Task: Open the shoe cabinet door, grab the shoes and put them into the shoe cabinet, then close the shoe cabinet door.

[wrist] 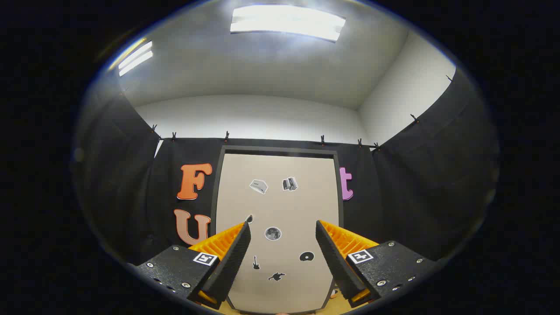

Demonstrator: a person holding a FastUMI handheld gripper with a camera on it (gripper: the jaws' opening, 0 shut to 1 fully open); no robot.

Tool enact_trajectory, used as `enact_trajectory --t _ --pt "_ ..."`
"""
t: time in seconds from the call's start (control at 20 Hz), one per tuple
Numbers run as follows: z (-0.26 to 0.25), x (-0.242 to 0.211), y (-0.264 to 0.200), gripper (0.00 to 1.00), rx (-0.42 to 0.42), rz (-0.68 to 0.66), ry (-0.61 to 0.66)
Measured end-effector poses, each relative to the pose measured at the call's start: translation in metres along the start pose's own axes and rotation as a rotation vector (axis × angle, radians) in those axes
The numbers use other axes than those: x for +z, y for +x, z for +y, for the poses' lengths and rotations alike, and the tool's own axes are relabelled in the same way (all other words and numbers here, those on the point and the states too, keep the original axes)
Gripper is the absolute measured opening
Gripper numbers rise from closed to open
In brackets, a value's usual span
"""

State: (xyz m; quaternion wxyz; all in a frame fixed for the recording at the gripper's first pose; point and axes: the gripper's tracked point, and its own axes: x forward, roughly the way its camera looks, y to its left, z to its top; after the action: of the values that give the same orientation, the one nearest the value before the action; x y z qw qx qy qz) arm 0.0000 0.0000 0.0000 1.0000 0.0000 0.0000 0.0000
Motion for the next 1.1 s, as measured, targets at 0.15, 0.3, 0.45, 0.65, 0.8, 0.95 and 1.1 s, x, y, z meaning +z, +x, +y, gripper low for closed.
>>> enact_trajectory --t 0.15,0.3,0.45,0.65,0.8,0.95,1.1 --pt "0.021 -0.005 0.009 0.93 0.06 0.018 0.032" --pt "0.022 -0.01 0.013 0.93 0.063 0.045 0.05" --pt "0.033 -0.012 0.016 0.93 0.1 0.051 0.058" --pt "0.044 -0.012 0.016 0.92 0.137 0.055 0.061" --pt "0.05 -0.021 0.022 0.92 0.134 0.077 0.043" --pt "0.067 -0.038 0.027 0.93 0.169 0.115 0.055" --pt "0.088 -0.064 0.037 0.93 0.203 0.167 0.078"
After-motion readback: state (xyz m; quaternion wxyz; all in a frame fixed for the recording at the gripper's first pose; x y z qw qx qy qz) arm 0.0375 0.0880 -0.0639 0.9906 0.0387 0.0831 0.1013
